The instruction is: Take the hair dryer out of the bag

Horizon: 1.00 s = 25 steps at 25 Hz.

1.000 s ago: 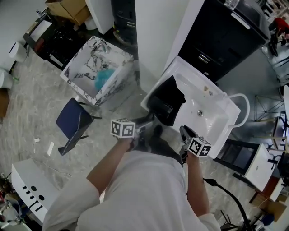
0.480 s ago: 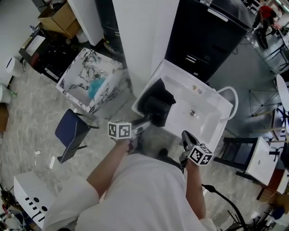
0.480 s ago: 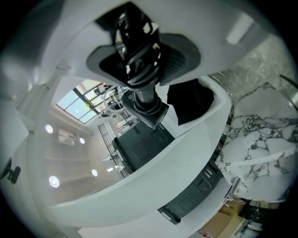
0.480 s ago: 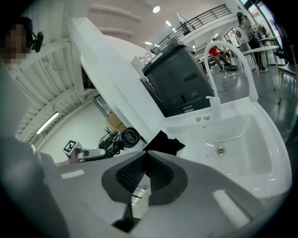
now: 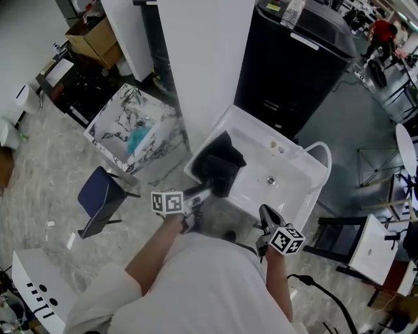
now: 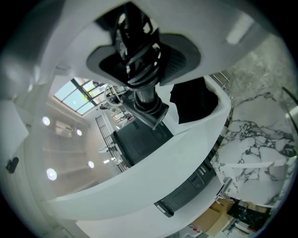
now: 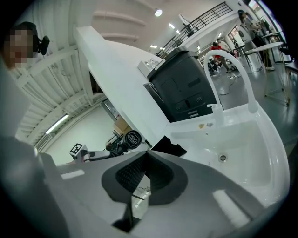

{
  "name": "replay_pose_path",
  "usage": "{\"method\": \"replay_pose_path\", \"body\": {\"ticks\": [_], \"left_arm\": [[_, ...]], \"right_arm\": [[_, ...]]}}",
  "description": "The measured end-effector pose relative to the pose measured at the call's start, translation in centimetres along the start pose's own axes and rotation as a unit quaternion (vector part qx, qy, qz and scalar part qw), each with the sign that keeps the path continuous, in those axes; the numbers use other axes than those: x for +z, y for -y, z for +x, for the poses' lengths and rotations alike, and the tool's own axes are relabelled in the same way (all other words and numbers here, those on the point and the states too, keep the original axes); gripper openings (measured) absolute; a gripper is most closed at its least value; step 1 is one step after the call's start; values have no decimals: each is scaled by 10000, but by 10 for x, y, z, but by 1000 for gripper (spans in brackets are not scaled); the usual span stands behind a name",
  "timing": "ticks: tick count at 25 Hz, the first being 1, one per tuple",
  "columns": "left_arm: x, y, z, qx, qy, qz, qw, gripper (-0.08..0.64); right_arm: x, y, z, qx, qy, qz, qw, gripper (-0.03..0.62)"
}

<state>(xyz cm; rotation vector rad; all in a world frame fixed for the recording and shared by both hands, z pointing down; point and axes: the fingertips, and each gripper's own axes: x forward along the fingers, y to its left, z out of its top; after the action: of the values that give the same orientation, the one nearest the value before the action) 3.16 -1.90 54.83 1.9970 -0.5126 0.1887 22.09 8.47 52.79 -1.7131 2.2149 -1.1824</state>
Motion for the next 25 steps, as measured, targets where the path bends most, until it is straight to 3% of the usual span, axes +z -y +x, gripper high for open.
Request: {"method": "replay_pose_path", "body": {"ticks": [5, 25], "left_arm": [[-3, 3, 3, 4, 24, 11, 10000, 215], [1, 4, 2, 26, 208, -18, 9998, 215]], "right_arm": [[-1, -7, -5, 341, -96, -179, 9992, 5], [11, 9, 2, 308, -83, -147, 9994, 5]]}}
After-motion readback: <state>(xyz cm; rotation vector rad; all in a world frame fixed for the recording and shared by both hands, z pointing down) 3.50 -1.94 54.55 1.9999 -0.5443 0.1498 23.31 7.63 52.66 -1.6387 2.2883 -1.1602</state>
